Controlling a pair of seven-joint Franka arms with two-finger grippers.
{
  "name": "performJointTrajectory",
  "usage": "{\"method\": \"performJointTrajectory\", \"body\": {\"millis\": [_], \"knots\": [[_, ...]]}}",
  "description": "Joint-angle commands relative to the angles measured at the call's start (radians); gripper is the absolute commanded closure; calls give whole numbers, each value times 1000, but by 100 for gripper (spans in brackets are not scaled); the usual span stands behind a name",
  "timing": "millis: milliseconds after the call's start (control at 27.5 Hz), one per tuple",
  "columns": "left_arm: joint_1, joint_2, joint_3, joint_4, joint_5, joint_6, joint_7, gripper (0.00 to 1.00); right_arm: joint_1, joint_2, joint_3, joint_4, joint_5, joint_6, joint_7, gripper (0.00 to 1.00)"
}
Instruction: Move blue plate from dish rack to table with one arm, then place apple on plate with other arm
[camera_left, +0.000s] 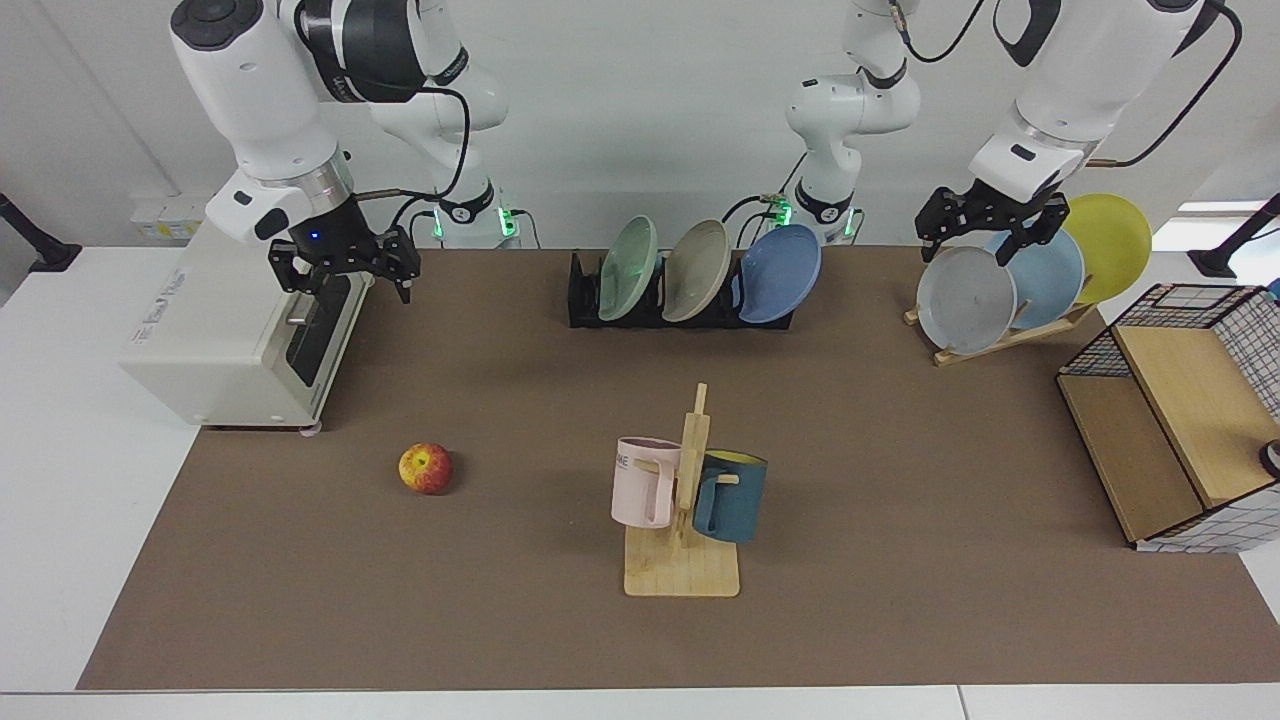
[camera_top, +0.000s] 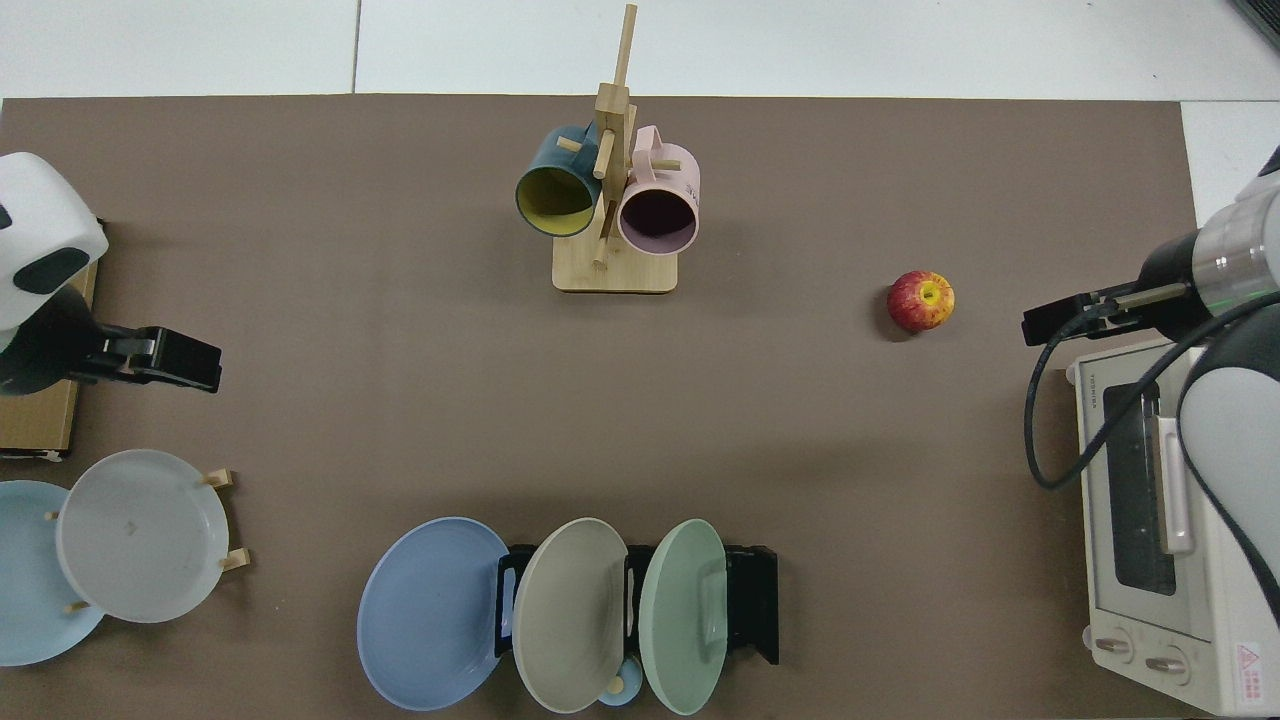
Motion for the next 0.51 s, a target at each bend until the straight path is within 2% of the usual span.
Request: {"method": "performJointTrajectory", "body": {"millis": [0,472], "knots": [[8,-28,2,-36,-14,17,10,0,0,-1,2,-1,-15,-13,18,0],[8,-37,-1,-37,-11,-6,1,0,-5,13,2,26,-9,-20,18,0]]}}
